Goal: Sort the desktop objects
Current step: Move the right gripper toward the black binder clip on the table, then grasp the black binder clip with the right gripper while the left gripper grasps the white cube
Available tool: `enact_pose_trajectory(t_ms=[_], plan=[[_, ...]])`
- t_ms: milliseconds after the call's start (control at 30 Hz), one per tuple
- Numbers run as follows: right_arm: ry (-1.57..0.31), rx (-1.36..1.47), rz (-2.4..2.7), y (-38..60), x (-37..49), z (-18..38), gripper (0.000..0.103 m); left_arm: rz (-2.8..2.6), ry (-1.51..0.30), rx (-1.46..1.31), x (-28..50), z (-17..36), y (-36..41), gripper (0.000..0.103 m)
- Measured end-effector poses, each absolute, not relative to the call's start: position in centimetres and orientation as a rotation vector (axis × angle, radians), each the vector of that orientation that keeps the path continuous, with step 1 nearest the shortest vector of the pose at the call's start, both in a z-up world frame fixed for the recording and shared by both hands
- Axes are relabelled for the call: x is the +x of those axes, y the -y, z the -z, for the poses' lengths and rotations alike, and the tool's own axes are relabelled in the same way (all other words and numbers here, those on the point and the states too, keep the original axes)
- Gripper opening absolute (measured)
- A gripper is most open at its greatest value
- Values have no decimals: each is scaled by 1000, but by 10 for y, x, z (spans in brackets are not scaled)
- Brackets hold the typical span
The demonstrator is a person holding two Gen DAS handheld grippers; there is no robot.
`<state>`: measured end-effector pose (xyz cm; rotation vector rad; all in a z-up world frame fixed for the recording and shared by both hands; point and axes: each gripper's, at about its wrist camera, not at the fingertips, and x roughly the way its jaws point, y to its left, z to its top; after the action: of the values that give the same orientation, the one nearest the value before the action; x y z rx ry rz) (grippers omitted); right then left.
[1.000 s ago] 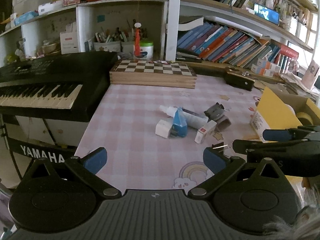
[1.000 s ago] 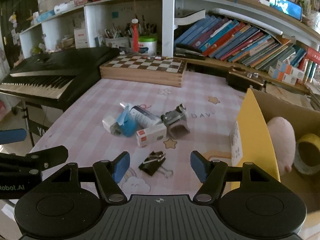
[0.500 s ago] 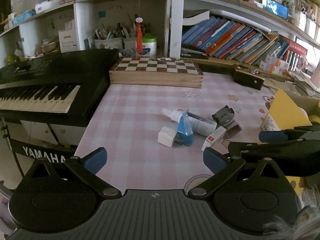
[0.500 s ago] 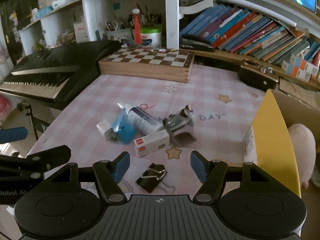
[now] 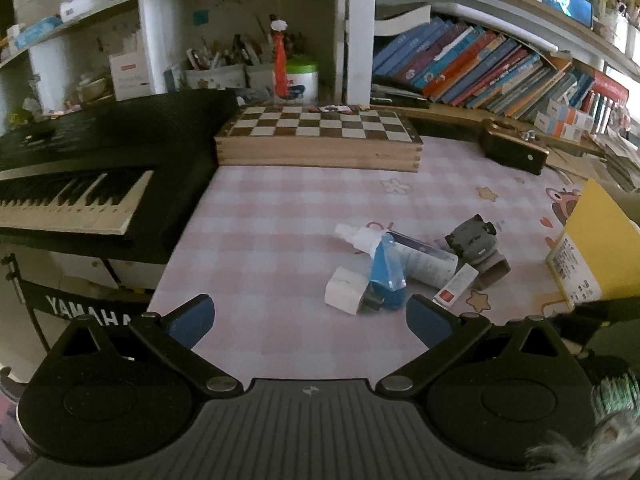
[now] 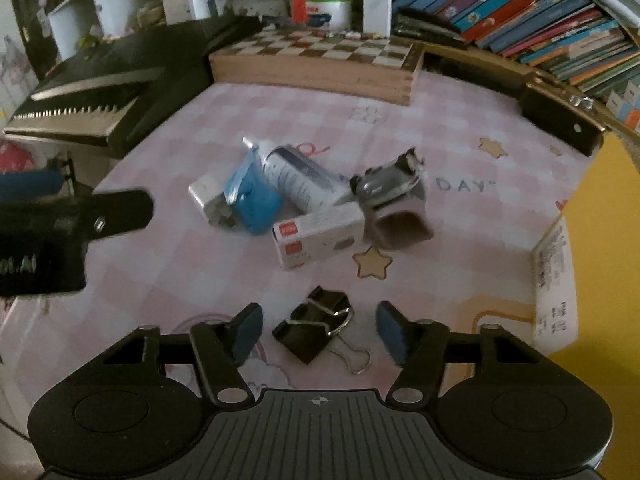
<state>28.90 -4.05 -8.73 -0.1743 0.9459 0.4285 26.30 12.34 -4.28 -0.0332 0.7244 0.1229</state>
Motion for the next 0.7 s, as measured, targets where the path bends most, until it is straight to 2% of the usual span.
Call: enact_pose_trajectory(t_ms=[100,267,367,400,500,700], plan=[[-926,-190,-446,41,285,88,41,-100,-734,-24,273,48,-119,103],[-892,-176,-444,47,286,83,30,-51,-749,11,293,60,-109,101],[-884,-168,-436,50,287,81,29,-32,-761,45,304,69,-106,96],[-886,-166,-435,51,287,81,29,-25,-769,56,308,72,-105,84],[-886,-165,-436,52,288,81,29,1,-815,76,319,80,-107,68],[-900,-172,-439,51,289,83,29,33,-829,104,326,89,-109,65]])
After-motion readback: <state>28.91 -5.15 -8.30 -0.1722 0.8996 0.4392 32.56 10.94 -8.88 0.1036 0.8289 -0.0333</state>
